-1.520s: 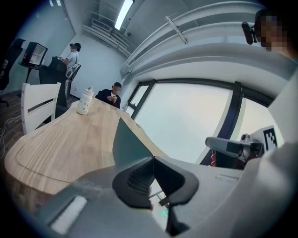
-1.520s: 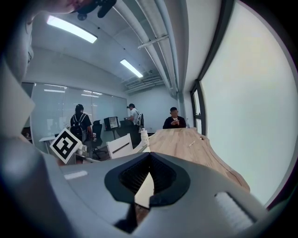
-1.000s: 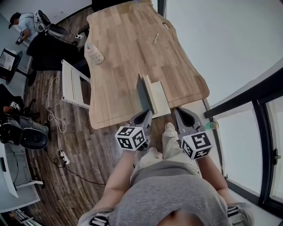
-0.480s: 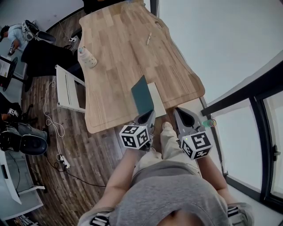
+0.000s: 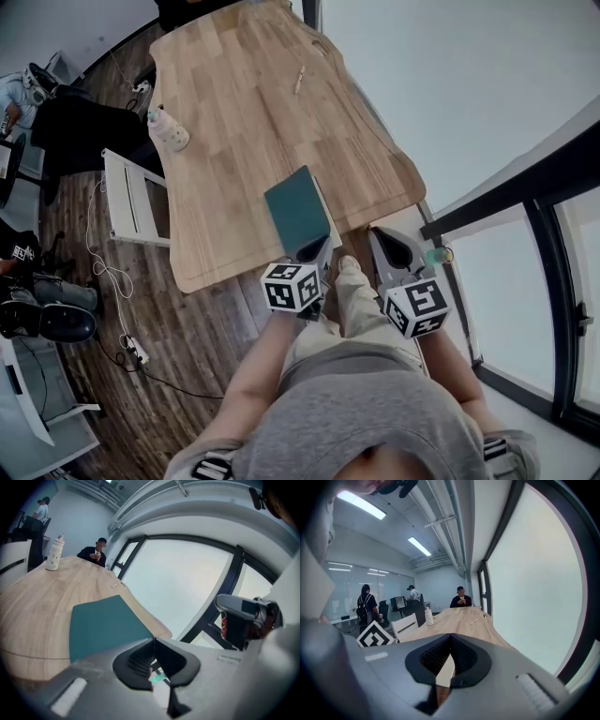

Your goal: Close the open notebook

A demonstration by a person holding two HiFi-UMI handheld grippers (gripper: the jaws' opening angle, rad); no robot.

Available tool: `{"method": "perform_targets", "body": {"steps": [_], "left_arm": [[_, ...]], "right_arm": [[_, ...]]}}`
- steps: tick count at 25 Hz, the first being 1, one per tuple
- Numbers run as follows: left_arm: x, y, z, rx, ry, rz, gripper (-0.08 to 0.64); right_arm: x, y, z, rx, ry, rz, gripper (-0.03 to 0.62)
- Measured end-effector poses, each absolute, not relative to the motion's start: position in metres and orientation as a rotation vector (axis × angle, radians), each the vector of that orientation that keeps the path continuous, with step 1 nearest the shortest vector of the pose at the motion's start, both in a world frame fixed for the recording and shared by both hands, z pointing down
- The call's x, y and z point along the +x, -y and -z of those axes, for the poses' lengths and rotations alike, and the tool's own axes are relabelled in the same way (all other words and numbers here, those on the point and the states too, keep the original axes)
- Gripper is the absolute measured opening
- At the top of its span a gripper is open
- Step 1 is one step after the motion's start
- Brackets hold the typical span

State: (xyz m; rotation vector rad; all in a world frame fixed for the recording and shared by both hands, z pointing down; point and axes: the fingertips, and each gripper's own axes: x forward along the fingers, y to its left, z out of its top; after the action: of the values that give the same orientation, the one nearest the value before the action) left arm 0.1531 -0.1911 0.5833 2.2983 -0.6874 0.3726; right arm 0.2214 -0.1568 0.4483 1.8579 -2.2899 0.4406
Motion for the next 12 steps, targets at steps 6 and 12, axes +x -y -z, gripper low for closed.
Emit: {"method": "perform_targets", "body": {"steps": [6,12], "left_arm": [[0.168,0.191,-0.603,2.270,0.666,-0.422,0.018],[0.178,0.191,-0.619,2.248,0.665,-0.469,0.021]], "right_arm": [[0.234,0.161,-0.454,1.851,2.274,-0.459,0.002],[0.238,0.169,-0.459,1.822,2.278,-0.469,0.002]]}}
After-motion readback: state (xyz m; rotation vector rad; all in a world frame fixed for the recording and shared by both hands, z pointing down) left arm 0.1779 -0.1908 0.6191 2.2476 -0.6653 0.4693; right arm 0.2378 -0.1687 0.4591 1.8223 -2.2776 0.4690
